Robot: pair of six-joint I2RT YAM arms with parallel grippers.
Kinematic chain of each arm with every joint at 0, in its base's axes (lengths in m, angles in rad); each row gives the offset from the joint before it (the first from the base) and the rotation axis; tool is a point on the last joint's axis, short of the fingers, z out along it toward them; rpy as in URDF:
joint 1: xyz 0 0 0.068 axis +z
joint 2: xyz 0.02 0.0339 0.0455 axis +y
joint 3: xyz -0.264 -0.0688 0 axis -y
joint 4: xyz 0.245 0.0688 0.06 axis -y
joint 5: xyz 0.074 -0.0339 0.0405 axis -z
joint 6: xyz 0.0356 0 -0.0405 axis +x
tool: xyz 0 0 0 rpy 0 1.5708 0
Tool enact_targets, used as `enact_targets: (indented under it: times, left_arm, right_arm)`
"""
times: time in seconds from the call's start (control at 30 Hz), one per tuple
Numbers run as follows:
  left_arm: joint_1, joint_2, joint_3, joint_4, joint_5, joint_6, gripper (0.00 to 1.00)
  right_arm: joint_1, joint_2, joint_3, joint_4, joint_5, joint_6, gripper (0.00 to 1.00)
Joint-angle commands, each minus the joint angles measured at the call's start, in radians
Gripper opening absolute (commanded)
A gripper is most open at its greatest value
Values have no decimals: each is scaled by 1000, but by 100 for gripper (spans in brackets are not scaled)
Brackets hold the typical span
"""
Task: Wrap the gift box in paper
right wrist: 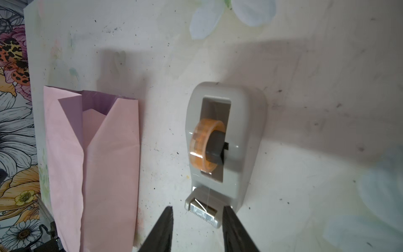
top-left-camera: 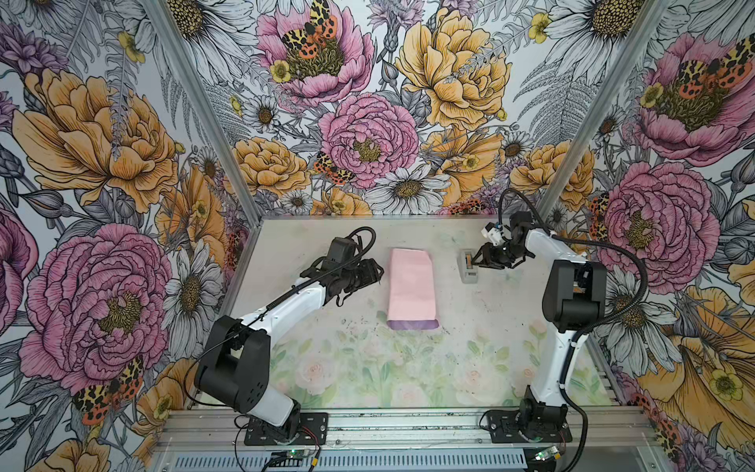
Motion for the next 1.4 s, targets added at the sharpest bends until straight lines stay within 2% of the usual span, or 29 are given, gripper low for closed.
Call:
enact_targets:
  times: [0.0,0.47,0.97,1.37]
  left_arm:
    - [16,-14,-7,42,14,6,66]
    - [14,31,-1,73,24,-14,65]
    - [12,26,-9,82,25,-11,65]
    - [12,12,-20,90,19,-11,65]
  right_arm:
    - [-19,36,65,-16,-67,-56,39]
    - [-30,82,52,-103,-186,-154,32]
    - [-28,132,61,-103,-183,-156,32]
    - [-30,196,111,-145,-306,-201,27]
